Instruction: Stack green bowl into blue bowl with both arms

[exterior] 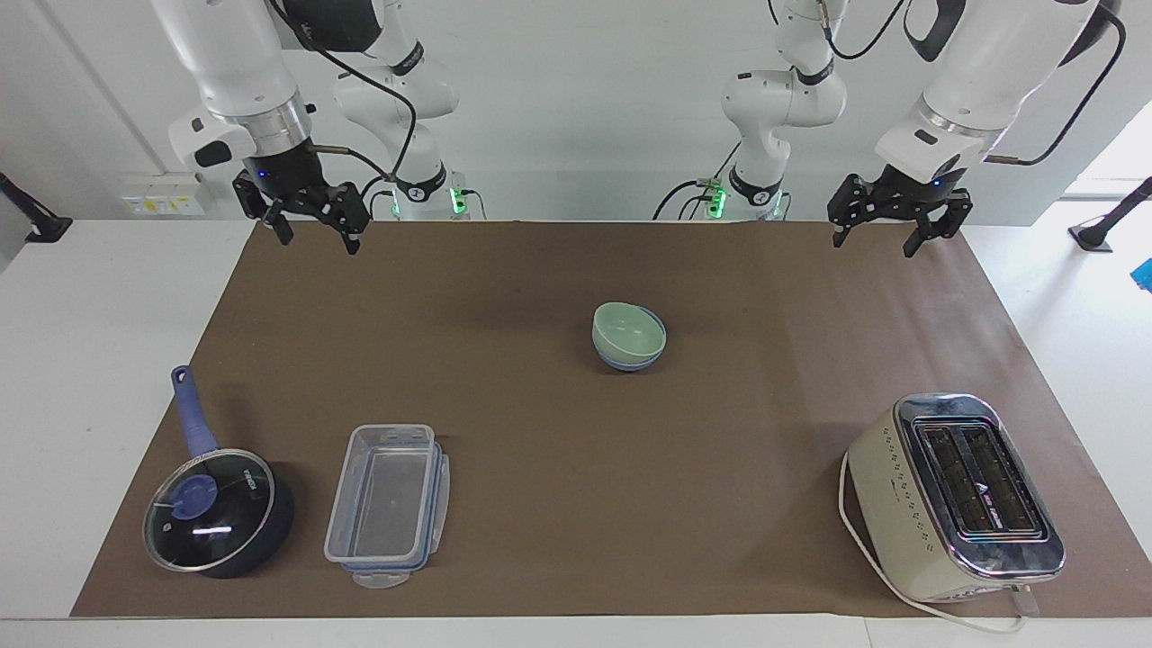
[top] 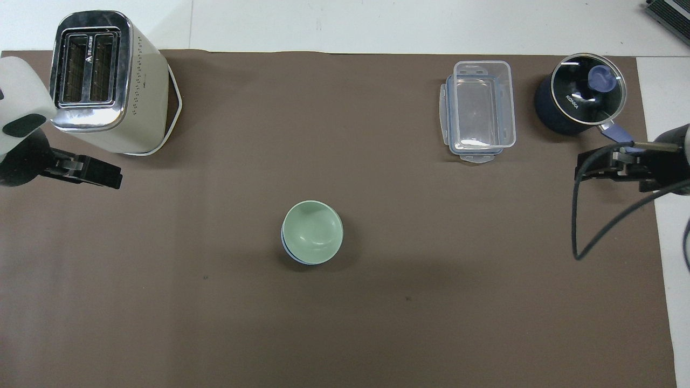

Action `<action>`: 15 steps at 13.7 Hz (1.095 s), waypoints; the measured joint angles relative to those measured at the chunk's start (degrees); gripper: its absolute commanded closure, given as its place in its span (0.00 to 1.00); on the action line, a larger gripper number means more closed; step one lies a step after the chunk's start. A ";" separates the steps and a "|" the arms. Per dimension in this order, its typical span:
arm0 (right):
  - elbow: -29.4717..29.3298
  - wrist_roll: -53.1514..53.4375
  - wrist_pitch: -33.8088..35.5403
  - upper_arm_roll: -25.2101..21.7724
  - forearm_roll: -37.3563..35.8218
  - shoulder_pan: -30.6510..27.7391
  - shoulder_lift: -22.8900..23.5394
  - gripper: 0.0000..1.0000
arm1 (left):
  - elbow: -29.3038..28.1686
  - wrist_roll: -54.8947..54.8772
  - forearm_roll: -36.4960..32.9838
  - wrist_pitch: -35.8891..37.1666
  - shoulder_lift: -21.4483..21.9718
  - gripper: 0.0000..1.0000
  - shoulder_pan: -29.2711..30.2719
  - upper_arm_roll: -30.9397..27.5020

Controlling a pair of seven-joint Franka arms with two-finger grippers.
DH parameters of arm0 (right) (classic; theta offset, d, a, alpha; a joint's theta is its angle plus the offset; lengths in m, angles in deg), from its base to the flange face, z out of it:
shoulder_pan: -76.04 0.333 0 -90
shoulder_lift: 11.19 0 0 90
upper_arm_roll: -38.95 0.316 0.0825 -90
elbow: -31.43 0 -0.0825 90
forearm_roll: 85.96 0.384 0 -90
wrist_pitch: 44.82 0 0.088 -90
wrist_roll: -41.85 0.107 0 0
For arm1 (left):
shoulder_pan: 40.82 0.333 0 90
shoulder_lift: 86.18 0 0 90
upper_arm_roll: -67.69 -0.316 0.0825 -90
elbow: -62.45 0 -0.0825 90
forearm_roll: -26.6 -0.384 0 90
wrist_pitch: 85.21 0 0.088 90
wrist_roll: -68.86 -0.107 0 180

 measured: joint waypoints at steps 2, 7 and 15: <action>-2.17 -1.07 3.03 -0.04 0.04 -1.16 -0.46 0.00 | 0.00 0.00 0.00 0.00 0.00 0.00 0.00 0.00; -0.54 -3.88 3.96 -1.03 0.10 -2.49 -2.13 0.00 | 0.00 0.00 0.00 0.00 0.00 0.00 -0.01 0.01; -0.96 -7.00 3.93 -2.33 0.12 -3.05 -2.44 0.00 | 0.00 0.00 0.00 0.00 0.00 0.00 -0.02 0.03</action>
